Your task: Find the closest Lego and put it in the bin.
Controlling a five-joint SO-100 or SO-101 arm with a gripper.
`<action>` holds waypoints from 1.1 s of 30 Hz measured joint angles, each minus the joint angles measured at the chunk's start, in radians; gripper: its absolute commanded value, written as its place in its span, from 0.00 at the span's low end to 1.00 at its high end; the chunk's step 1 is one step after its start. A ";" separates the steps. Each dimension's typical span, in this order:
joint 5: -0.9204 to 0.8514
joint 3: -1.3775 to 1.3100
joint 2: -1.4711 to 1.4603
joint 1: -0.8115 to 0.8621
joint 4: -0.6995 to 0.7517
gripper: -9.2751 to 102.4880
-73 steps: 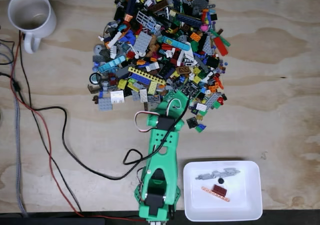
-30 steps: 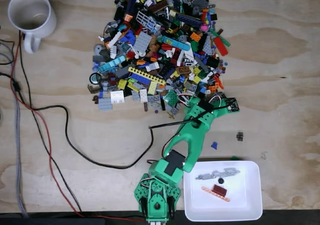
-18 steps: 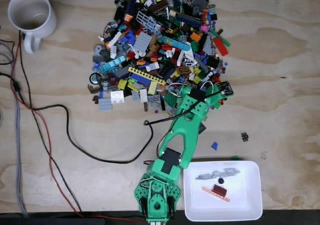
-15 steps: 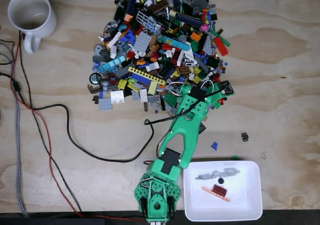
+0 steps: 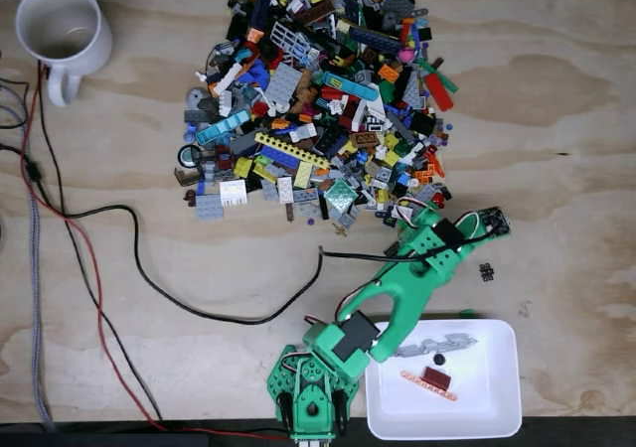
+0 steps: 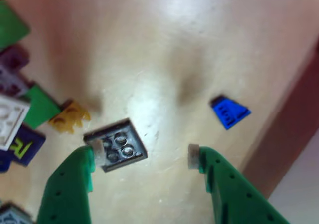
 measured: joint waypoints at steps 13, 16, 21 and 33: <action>-0.158 0.127 0.002 -0.133 -0.115 0.25; -0.175 0.127 0.002 -0.150 -0.126 0.28; -0.176 0.126 0.008 -0.181 -0.095 0.26; -0.130 0.127 0.008 -0.201 -0.140 0.24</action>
